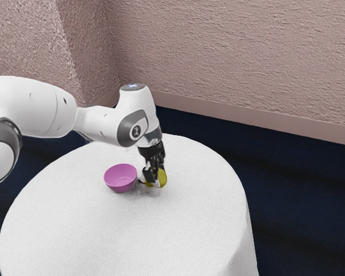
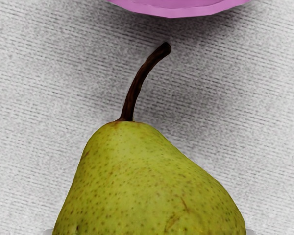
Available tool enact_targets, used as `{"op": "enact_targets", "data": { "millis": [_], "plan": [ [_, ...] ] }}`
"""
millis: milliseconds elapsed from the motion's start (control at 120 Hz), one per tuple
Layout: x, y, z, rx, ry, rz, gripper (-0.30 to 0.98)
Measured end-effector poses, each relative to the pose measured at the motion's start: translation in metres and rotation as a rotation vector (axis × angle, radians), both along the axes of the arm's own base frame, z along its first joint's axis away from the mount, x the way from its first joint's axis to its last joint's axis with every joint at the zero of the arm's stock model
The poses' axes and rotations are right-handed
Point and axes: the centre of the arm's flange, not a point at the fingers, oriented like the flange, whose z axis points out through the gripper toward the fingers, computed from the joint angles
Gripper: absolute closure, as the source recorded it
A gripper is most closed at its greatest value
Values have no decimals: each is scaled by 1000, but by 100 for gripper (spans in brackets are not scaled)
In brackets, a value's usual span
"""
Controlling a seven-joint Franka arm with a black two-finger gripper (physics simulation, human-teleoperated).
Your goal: Place the pear in the bowl.
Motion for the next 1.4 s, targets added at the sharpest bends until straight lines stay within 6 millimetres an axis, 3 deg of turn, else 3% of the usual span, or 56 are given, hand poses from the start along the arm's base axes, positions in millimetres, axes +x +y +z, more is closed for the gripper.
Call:
{"op": "enact_targets", "data": {
  "millis": [158,292,600,767,975,1400],
  "plan": [
    [-5,-8,58,-18,-55,-14,32],
    [-29,24,78,-15,-38,27,37],
    [-38,95,67,10,4,125,41],
    [-31,97,42,17,37,126,42],
    [-33,110,42,16,41,145,41],
    [-32,111,48,19,29,144,10]
  ]
}}
